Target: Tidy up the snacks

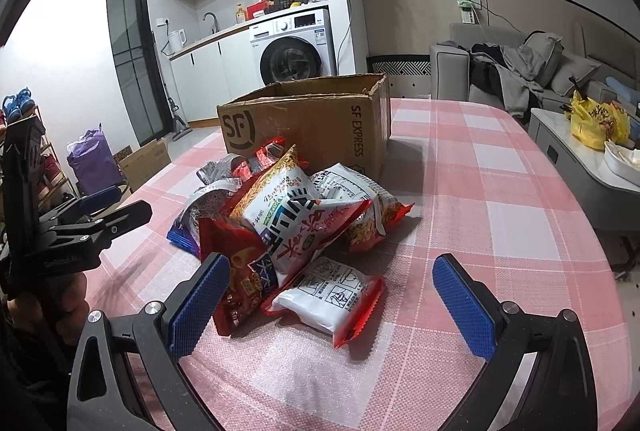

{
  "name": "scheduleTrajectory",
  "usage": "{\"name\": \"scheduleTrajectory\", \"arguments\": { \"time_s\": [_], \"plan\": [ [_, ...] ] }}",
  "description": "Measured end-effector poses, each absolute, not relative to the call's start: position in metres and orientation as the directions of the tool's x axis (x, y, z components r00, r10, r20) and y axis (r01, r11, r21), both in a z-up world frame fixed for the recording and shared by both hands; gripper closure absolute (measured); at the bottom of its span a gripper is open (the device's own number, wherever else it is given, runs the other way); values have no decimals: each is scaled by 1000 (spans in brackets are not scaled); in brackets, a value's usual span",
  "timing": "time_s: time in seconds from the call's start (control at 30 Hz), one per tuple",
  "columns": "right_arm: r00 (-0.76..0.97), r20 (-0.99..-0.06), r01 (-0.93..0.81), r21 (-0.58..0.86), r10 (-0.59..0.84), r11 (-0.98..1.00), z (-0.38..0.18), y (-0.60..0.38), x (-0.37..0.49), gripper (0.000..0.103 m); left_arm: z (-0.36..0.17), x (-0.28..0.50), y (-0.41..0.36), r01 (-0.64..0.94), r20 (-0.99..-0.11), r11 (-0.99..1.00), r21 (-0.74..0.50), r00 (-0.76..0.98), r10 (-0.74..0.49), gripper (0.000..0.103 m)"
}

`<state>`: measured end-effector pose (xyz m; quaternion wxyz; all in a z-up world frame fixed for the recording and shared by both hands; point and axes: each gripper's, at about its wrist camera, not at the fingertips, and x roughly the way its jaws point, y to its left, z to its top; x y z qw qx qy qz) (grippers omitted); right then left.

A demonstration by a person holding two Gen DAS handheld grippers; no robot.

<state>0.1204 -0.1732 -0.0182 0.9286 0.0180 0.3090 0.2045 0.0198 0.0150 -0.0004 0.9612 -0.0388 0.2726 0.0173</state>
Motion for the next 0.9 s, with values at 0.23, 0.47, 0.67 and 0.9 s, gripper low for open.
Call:
{"name": "scheduleTrajectory", "arguments": {
  "time_s": [0.23, 0.47, 0.67, 0.9],
  "plan": [
    [718, -577, -377, 148, 390, 914, -17, -168, 125, 0, -1, 30, 14, -50, -541, 997, -53, 841, 14, 1],
    [703, -595, -384, 144, 390, 912, -16, -163, 136, 0, -3, 41, 12, -33, -562, 999, -36, 827, 7, 1],
    [701, -604, -408, 99, 380, 908, -11, -155, 142, 1, -5, 57, 5, 5, -586, 1000, -9, 810, -10, 1],
    [681, -630, -433, 66, 374, 899, -12, -144, 156, 3, -4, 76, -4, 56, -599, 998, 3, 800, -43, 3]
  ]
}}
